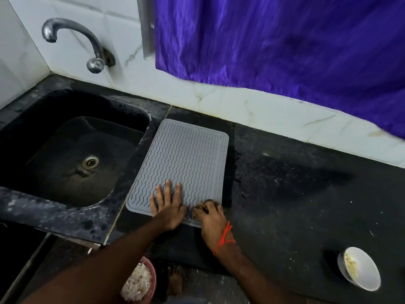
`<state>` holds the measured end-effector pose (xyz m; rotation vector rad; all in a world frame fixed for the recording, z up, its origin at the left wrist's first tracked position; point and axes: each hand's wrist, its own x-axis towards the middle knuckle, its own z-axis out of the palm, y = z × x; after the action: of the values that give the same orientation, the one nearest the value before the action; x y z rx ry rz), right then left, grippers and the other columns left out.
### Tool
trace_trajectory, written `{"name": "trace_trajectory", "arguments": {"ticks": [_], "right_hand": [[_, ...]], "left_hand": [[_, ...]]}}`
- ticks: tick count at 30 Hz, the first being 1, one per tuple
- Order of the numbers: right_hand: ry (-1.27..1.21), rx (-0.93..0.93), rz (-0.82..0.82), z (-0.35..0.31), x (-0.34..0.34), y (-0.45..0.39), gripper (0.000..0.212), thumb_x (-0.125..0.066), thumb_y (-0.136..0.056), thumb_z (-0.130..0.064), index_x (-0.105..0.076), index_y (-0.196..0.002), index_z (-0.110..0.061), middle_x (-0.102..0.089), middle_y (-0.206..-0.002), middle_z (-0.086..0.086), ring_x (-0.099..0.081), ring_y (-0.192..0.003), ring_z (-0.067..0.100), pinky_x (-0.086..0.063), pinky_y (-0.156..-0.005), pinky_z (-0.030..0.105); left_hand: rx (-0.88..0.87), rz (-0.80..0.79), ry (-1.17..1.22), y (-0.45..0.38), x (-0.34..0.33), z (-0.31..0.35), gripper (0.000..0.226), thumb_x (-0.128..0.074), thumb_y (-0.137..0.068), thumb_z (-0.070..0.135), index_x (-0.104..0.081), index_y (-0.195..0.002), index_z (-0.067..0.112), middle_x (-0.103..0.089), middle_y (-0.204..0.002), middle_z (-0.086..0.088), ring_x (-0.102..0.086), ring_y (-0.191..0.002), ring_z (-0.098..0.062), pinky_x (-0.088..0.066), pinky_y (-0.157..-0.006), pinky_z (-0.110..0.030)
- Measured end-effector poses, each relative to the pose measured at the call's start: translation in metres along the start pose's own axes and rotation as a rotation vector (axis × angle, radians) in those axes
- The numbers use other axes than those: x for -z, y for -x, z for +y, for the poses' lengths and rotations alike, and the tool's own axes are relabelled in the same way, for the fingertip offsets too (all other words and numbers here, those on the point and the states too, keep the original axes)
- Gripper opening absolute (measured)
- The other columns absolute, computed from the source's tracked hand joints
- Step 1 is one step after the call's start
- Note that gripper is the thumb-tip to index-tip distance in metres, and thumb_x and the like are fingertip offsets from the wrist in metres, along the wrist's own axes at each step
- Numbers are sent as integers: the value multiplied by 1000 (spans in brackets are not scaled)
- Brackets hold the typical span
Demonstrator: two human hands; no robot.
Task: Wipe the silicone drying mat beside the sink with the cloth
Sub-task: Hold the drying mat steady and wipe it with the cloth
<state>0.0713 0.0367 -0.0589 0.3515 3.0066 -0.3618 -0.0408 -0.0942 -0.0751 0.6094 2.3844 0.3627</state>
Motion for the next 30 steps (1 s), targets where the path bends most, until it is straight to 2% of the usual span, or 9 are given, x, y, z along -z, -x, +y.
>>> {"name": "trace_trajectory", "arguments": {"ticks": [5, 9, 11, 13, 14, 17, 19, 23, 30], "right_hand": [[-86, 69, -139, 2, 11, 20, 38, -49, -83, -8, -65, -109, -31, -52, -119, -2, -48, -113, 24, -45, -99, 33], [-307, 153, -532, 27, 63, -18, 38, -56, -83, 3, -75, -99, -25, -71, -106, -2, -64, -99, 10, -53, -92, 23], [-429, 87, -460, 42, 87, -52, 36, -58, -84, 3, -75, -102, -23, -73, -108, -4, -64, -97, 4, -51, -89, 14], [-469, -6, -244, 56, 107, -91, 33, -59, -87, 0, -74, -105, -24, -72, -111, -5, -63, -100, 4, -45, -84, 2], [-451, -42, -126, 63, 115, -114, 33, -60, -88, -1, -74, -106, -24, -72, -111, -4, -63, -100, 5, -44, -84, 1], [-315, -138, 136, 82, 129, -180, 32, -55, -91, -3, -72, -113, -18, -69, -117, 12, -65, -107, 20, -45, -100, 20], [-213, -174, 142, 94, 129, -214, 33, -50, -94, -6, -69, -119, -16, -62, -118, 22, -62, -109, 34, -47, -102, 34], [-14, -137, 65, 98, 115, -241, 36, -48, -94, -1, -66, -123, -13, -56, -124, 21, -50, -119, 40, -41, -106, 45], [27, -180, 26, 96, 93, -246, 48, -43, -91, 2, -56, -132, -18, -46, -135, 18, -43, -120, 42, -37, -108, 45]], "left_hand": [[37, 151, 16, -1, 6, 6, 64, -29, -102, 50, 0, -156, 35, 17, -164, -4, 17, -149, -36, 3, -118, -59], [14, 245, 10, 1, 18, 6, 50, -35, -101, 48, -24, -149, 37, -9, -159, -3, -11, -144, -35, -20, -114, -57], [-13, 255, -83, 3, 20, 1, 54, -38, -99, 50, -23, -150, 37, -14, -157, -2, -18, -141, -33, -25, -111, -53], [-36, 250, -184, 3, 21, -6, 62, -42, -98, 52, -17, -153, 38, -13, -159, -4, -21, -141, -33, -27, -112, -52], [-36, 244, -213, 2, 22, -7, 63, -41, -98, 52, -14, -154, 39, -12, -161, -4, -21, -142, -34, -27, -112, -52], [-31, 197, -241, -2, 25, -9, 64, -36, -99, 56, -8, -154, 41, -6, -164, -4, -16, -146, -38, -23, -115, -56], [-23, 183, -250, -5, 24, -10, 62, -30, -99, 58, -6, -154, 42, -4, -165, -2, -14, -147, -38, -23, -117, -57], [-31, 212, -285, -5, 21, -12, 61, -23, -99, 59, -3, -154, 43, -3, -165, -1, -14, -147, -35, -24, -116, -54], [-20, 259, -344, -3, 18, -14, 59, -21, -101, 54, 0, -155, 45, -3, -166, 0, -17, -145, -33, -27, -113, -51]]}}
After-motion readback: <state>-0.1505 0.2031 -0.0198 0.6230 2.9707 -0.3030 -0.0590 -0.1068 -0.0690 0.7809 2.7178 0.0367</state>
